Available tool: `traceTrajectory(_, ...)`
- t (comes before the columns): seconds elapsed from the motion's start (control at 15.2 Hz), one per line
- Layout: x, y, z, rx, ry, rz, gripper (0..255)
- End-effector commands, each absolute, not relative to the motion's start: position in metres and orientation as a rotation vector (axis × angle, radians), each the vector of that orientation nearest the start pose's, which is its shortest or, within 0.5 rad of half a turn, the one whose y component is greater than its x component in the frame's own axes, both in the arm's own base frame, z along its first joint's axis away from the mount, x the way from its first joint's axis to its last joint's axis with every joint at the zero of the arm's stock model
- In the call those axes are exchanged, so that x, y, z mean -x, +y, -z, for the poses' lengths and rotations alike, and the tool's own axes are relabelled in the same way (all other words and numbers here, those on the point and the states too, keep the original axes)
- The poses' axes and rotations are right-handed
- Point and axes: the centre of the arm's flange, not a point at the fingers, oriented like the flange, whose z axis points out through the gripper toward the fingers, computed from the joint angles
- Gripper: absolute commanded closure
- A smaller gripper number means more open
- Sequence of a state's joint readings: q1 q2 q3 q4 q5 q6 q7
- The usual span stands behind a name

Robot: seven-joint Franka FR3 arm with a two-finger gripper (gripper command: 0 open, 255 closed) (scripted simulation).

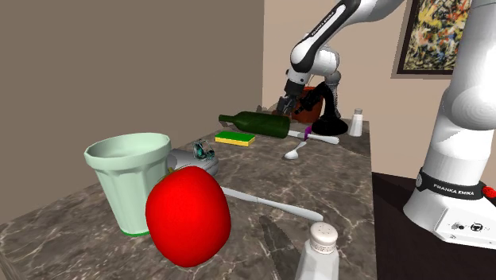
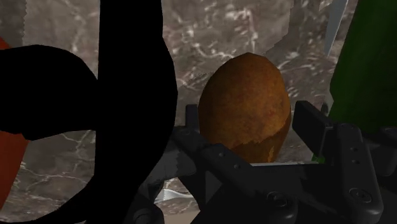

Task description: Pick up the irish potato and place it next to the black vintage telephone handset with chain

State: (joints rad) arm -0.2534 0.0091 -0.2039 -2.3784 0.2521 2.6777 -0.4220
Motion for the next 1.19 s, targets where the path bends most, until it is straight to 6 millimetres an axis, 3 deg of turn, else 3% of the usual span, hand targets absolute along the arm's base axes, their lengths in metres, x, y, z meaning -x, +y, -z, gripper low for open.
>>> traceTrajectory(0.0, -0.461, -0.236, -0.327, 3.062, 0.379, 0.442, 255)
traceTrajectory(0.53, -0.461, -0.236, -0.327, 3.062, 0.379, 0.442, 255)
traceTrajectory(0.59, -0.46, -0.237, -0.325, 3.062, 0.379, 0.442, 0)
traceTrajectory(0.92, -0.461, -0.236, -0.327, 3.062, 0.379, 0.442, 0)
traceTrajectory(1.12, -0.45, -0.236, -0.365, 3.062, 0.379, 0.442, 0)
